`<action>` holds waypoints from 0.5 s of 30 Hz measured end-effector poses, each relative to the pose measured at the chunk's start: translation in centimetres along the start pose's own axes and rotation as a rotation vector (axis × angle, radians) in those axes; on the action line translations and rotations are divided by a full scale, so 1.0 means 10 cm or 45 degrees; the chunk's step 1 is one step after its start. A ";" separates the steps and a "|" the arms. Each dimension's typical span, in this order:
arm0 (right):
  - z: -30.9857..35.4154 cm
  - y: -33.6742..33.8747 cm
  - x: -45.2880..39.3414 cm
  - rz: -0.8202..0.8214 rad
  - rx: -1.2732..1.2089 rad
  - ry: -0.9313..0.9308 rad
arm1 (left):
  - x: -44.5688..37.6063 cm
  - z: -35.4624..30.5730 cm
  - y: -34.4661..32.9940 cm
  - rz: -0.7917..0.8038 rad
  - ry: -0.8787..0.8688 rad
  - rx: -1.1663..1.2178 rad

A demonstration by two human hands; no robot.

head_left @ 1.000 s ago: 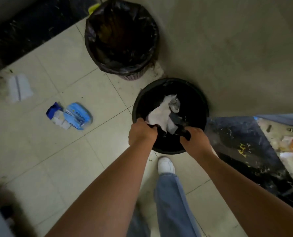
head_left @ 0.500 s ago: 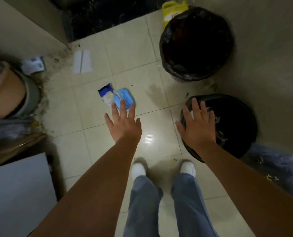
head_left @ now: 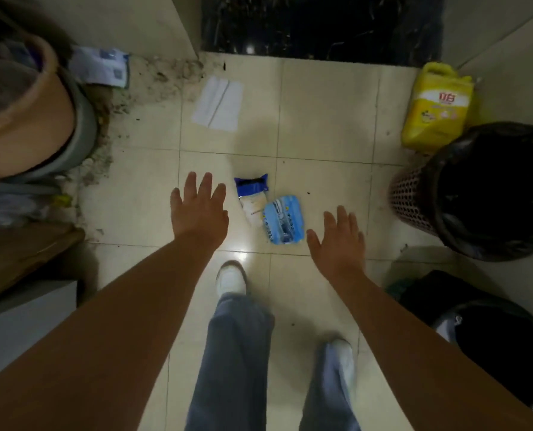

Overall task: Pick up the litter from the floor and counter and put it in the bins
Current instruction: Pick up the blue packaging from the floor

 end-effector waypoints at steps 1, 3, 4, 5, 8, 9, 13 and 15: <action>0.05 -0.08 -0.16 0.021 0.021 0.005 | -0.18 0.02 -0.05 0.026 -0.006 0.008; 0.08 -0.25 -0.48 0.078 0.077 0.029 | -0.53 0.01 -0.20 0.082 -0.027 0.017; 0.08 -0.34 -0.65 0.104 0.096 0.042 | -0.68 -0.04 -0.30 0.105 -0.042 0.013; 0.06 -0.44 -0.83 0.120 0.113 0.057 | -0.83 -0.10 -0.40 0.125 -0.059 0.016; -0.05 -0.73 -1.41 0.140 0.175 0.103 | -1.26 -0.37 -0.77 0.167 -0.115 0.097; -0.11 -0.84 -1.61 0.148 0.202 0.112 | -1.41 -0.48 -0.91 0.176 -0.133 0.142; -0.31 -1.30 -2.27 0.183 0.250 0.152 | -1.93 -0.92 -1.44 0.168 -0.200 0.275; -0.38 -1.53 -2.49 0.221 0.292 0.183 | -2.14 -1.09 -1.66 0.160 -0.224 0.293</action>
Point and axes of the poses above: each hand's wrist, its own x-axis away from the middle knuckle, its own y-axis out of the back of the hand, z = x × y, the point moved 8 cm from there along -x, towards the middle knuckle, and after that the axes turned 11 degrees about y, right-handed, at the moved point
